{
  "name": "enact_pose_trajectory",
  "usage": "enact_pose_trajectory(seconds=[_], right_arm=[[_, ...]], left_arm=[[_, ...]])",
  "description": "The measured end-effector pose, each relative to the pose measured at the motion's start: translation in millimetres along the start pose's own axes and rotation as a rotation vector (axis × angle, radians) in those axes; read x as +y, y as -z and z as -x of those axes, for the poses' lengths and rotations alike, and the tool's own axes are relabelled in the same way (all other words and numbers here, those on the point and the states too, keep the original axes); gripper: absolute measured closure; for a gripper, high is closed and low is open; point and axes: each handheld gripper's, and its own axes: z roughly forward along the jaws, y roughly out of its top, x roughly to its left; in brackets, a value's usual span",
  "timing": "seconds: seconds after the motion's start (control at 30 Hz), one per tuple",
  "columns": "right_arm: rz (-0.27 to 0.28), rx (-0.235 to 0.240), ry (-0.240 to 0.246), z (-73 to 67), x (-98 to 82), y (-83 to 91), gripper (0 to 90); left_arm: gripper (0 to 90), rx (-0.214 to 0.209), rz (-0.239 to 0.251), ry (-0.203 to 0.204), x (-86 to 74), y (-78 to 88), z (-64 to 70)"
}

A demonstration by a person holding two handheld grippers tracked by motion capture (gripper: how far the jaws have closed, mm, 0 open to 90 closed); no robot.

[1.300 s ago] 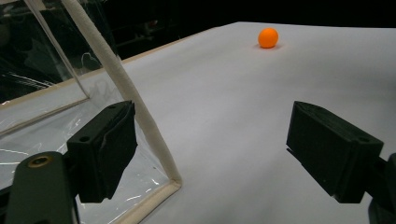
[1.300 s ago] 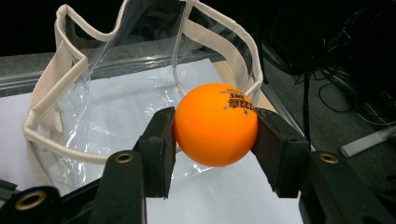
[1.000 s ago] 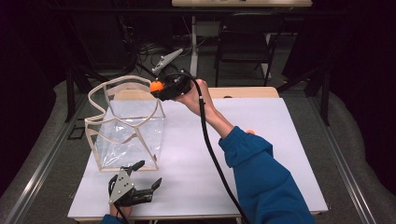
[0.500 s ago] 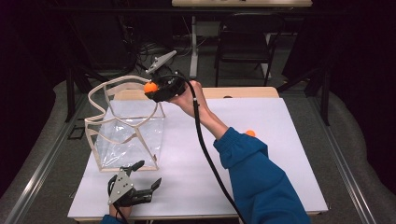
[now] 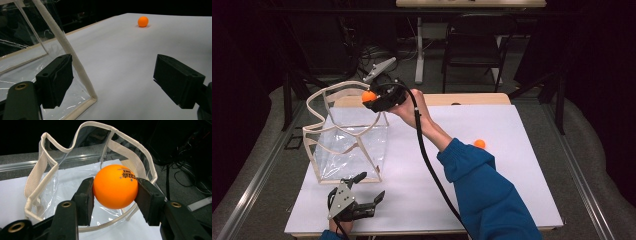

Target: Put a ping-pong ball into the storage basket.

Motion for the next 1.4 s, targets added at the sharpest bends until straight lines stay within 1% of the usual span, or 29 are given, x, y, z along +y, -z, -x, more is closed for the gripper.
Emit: enact_pose_trajectory(seconds=[0.23,0.4,0.53,0.7,0.97,1.03,1.13,1.23,1.3,1.4], right_arm=[[-0.010,0.005,0.012,-3.2,-0.6,-4.9,50.6],[-0.018,0.009,0.012,-3.8,-1.8,-9.5,50.6],[-0.017,0.015,0.002,-5.5,-2.9,-13.8,50.6],[-0.024,0.022,0.005,-8.0,-2.1,-18.8,50.6],[-0.047,0.029,0.030,-14.4,-0.3,-24.4,50.6],[-0.045,0.037,0.020,-14.9,-0.8,-25.5,50.6],[-0.058,0.037,0.035,-16.2,-1.2,-28.7,50.5],[-0.062,0.041,0.030,-16.9,-1.2,-30.1,50.5],[-0.068,0.038,0.042,-18.3,-0.6,-31.1,50.6],[-0.069,0.045,0.033,-18.6,-1.0,-32.4,50.6]], left_arm=[[16.0,-0.002,0.000,0.001,-0.1,0.0,-0.9],[16.0,-0.005,-0.002,-0.002,-0.1,-0.3,-1.0],[16.0,0.000,0.006,-0.001,0.3,0.7,-1.2],[16.0,0.000,0.005,-0.002,0.5,0.7,-1.1],[16.0,-0.002,0.004,-0.001,0.2,0.9,-1.0],[16.0,-0.001,0.005,-0.002,0.4,0.6,-1.0],[16.0,-0.003,0.005,-0.002,0.3,0.5,-0.8],[16.0,-0.002,0.007,-0.003,0.5,0.1,-0.7],[16.0,-0.004,0.006,-0.002,0.3,0.6,-0.9],[16.0,-0.001,0.008,-0.002,0.5,1.0,-1.1]])
